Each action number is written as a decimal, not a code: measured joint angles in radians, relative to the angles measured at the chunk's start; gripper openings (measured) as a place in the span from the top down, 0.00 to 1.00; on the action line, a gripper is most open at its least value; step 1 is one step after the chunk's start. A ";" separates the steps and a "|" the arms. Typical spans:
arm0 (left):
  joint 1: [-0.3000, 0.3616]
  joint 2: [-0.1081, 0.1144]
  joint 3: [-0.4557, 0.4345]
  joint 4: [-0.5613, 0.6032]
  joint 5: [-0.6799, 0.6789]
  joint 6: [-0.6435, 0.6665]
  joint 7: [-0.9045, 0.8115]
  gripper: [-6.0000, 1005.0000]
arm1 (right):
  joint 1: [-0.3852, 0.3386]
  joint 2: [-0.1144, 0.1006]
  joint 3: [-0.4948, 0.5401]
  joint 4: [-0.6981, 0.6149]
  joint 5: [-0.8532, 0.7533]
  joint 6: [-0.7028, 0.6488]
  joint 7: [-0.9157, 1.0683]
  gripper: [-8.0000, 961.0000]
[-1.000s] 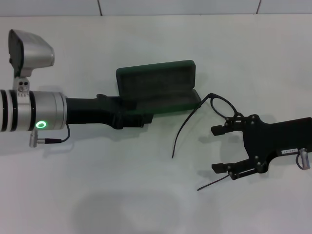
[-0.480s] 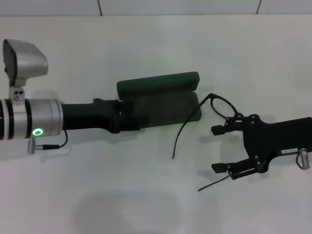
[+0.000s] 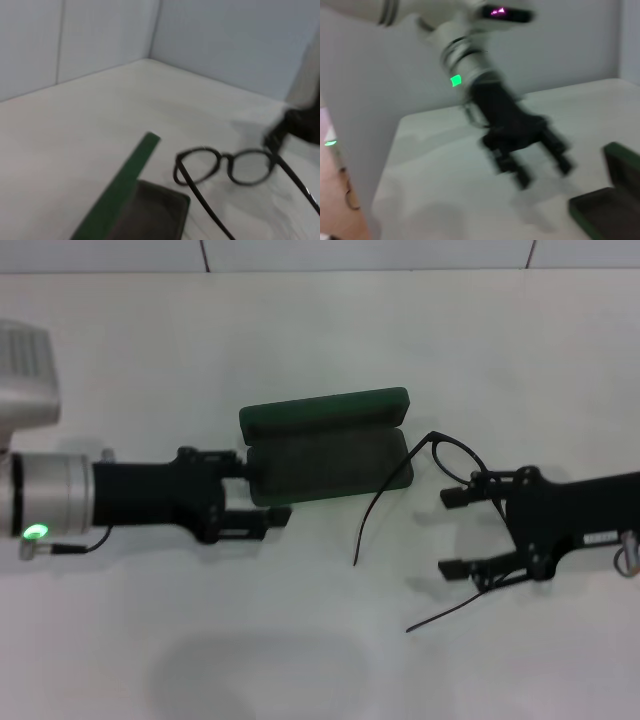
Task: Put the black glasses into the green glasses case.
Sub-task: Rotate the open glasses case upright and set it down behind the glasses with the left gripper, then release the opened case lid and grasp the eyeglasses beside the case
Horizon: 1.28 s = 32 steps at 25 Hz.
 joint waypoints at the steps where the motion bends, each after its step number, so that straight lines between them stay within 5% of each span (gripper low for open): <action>1: 0.014 0.003 -0.001 0.006 0.002 0.010 0.036 0.29 | 0.002 -0.003 0.007 -0.009 0.000 0.001 0.028 0.11; 9: 0.140 -0.013 -0.008 0.070 -0.006 0.062 0.193 0.28 | 0.010 -0.060 0.099 -0.137 -0.011 0.004 0.366 0.11; 10: 0.150 -0.014 -0.011 0.069 -0.006 0.064 0.200 0.28 | 0.036 -0.098 0.100 -0.165 -0.015 0.010 0.493 0.11; 15: 0.190 -0.029 -0.036 0.064 -0.006 0.102 0.243 0.28 | 0.153 -0.170 0.100 -0.167 -0.128 0.009 0.799 0.11; 18: 0.193 -0.034 -0.041 0.063 -0.006 0.108 0.251 0.28 | 0.230 -0.192 0.098 -0.160 -0.254 -0.011 0.965 0.11; 22: 0.188 -0.035 -0.036 0.061 -0.005 0.109 0.251 0.28 | 0.343 -0.183 0.091 -0.148 -0.465 -0.057 1.141 0.11; 32: 0.192 -0.035 -0.036 0.061 0.003 0.111 0.252 0.28 | 0.556 -0.072 0.018 -0.086 -0.755 -0.117 1.332 0.11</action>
